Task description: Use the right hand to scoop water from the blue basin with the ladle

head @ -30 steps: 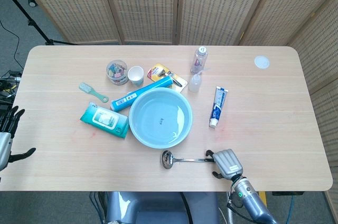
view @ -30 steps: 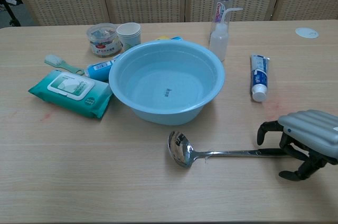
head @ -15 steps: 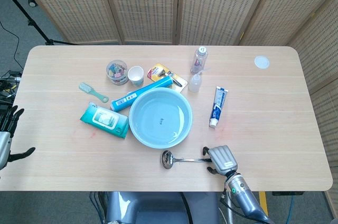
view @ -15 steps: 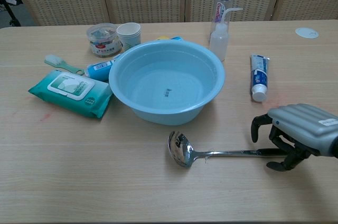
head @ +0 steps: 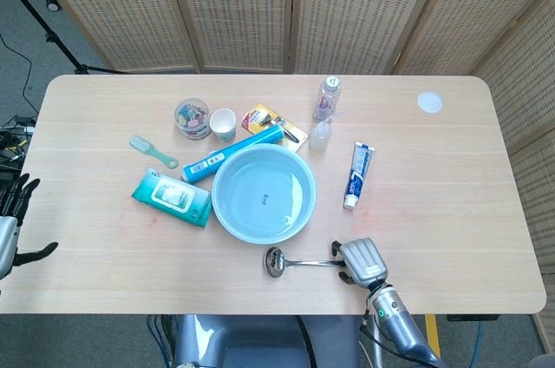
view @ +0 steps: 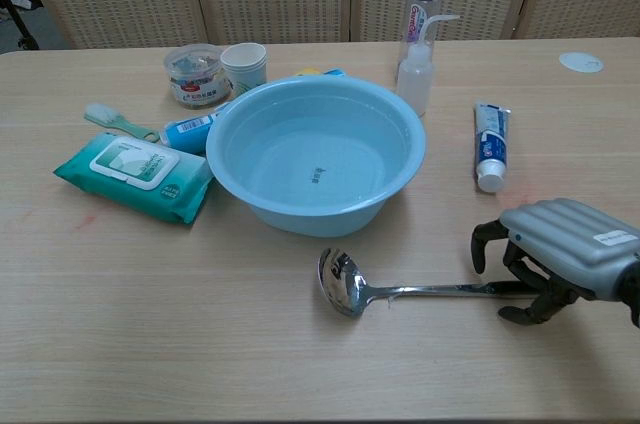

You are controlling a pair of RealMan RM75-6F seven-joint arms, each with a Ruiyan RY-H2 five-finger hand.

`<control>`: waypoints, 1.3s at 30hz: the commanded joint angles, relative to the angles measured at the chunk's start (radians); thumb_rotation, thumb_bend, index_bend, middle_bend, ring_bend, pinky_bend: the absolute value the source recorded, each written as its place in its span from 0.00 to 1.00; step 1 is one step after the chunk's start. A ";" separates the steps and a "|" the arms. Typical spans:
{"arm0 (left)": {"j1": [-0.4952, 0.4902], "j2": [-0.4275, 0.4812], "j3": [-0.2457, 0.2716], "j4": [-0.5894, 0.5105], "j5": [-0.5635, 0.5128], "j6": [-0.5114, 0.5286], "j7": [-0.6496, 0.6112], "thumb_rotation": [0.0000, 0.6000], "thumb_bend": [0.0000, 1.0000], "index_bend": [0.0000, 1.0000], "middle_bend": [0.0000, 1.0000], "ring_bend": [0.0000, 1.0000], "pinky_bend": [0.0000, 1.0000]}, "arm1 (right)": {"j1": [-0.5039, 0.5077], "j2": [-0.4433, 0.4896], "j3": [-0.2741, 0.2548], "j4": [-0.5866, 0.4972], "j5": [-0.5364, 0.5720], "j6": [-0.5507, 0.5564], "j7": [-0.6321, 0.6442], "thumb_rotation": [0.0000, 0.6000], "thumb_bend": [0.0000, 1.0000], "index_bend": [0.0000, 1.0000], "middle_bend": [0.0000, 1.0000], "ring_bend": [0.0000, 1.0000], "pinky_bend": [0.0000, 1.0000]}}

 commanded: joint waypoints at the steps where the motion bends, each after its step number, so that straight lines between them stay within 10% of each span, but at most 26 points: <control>1: -0.002 0.002 0.001 -0.001 0.000 -0.005 -0.006 1.00 0.00 0.00 0.00 0.00 0.03 | 0.002 -0.007 -0.002 0.012 -0.003 0.002 0.006 1.00 0.26 0.44 0.87 0.93 1.00; 13: -0.003 0.001 0.002 0.016 -0.003 -0.012 -0.018 1.00 0.00 0.00 0.00 0.00 0.03 | 0.012 -0.014 0.001 0.029 0.038 -0.018 -0.006 1.00 0.39 0.57 0.87 0.93 1.00; 24: -0.003 -0.003 0.003 0.007 0.001 -0.007 -0.005 1.00 0.00 0.00 0.00 0.00 0.03 | 0.016 0.023 0.008 -0.023 0.029 0.002 0.017 1.00 0.78 0.79 0.88 0.93 1.00; 39: -0.004 -0.003 0.003 0.001 -0.004 -0.011 0.003 1.00 0.00 0.00 0.00 0.00 0.03 | 0.010 0.153 0.014 -0.186 0.047 0.039 0.001 1.00 0.88 0.81 0.88 0.93 1.00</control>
